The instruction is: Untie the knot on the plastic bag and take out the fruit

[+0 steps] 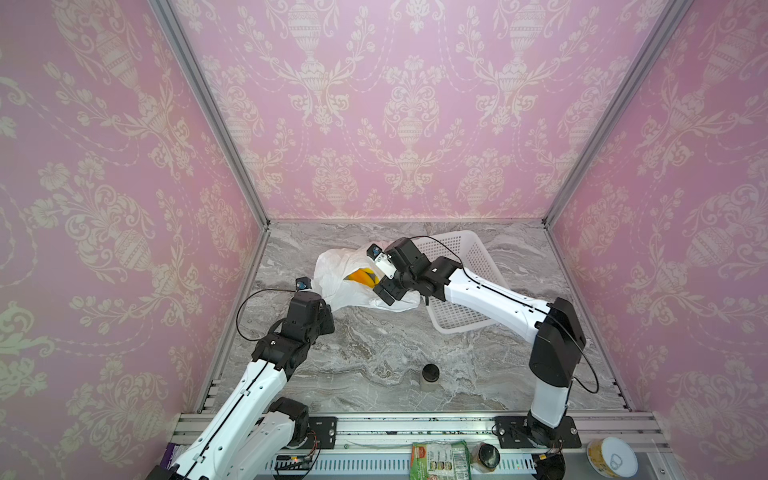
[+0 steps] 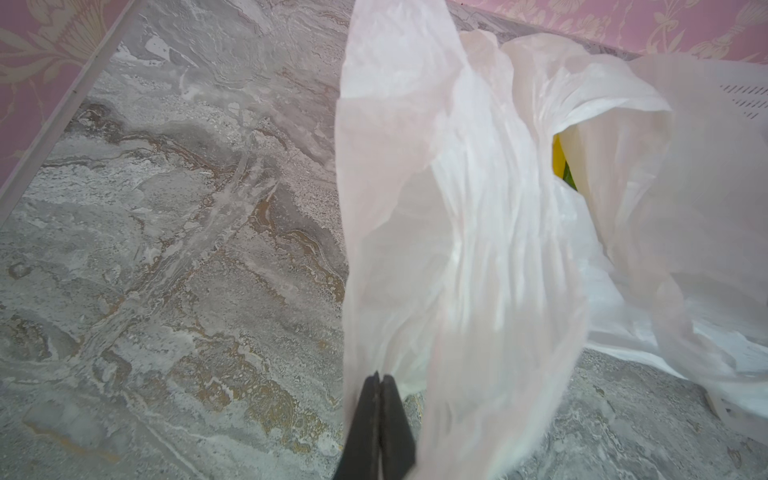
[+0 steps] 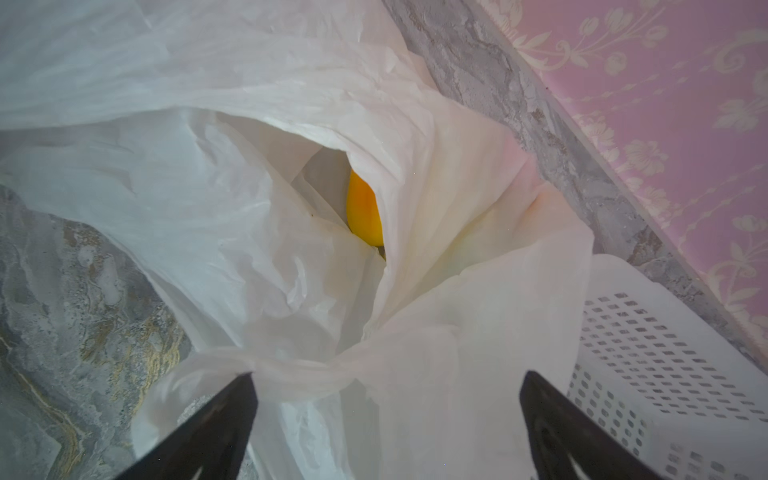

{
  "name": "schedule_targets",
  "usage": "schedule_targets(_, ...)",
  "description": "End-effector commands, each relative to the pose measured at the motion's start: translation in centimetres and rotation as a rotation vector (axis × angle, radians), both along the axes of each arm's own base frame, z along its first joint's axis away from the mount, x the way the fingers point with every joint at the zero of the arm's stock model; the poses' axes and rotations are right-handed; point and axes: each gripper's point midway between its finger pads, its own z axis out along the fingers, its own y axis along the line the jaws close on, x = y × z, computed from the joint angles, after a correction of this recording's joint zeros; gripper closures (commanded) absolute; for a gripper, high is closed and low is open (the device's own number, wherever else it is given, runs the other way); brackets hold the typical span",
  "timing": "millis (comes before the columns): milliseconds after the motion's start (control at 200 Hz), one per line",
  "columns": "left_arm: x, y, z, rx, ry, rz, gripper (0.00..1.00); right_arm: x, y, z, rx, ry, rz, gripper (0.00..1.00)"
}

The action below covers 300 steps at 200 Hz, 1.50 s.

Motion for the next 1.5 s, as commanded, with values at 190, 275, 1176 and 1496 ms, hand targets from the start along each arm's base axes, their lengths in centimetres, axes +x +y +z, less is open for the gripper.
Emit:
schedule_targets(190,-0.5,0.4,-0.2,0.042,0.006,-0.003,1.0,-6.3,-0.6,0.9,0.096,-0.057,0.152,0.0)
schedule_targets(275,-0.6,0.4,-0.3,0.038,0.005,-0.006,1.0,-5.4,-0.9,-0.6,0.051,-0.055,0.104,0.0)
schedule_targets(1176,-0.6,1.4,2.9,0.068,-0.063,0.026,1.0,0.1,-12.2,5.9,0.498,-0.33,-0.65,1.0)
schedule_targets(1496,-0.7,3.7,14.6,0.13,-0.271,0.11,0.31,-0.7,-12.4,4.2,0.588,-0.253,-0.677,1.0)
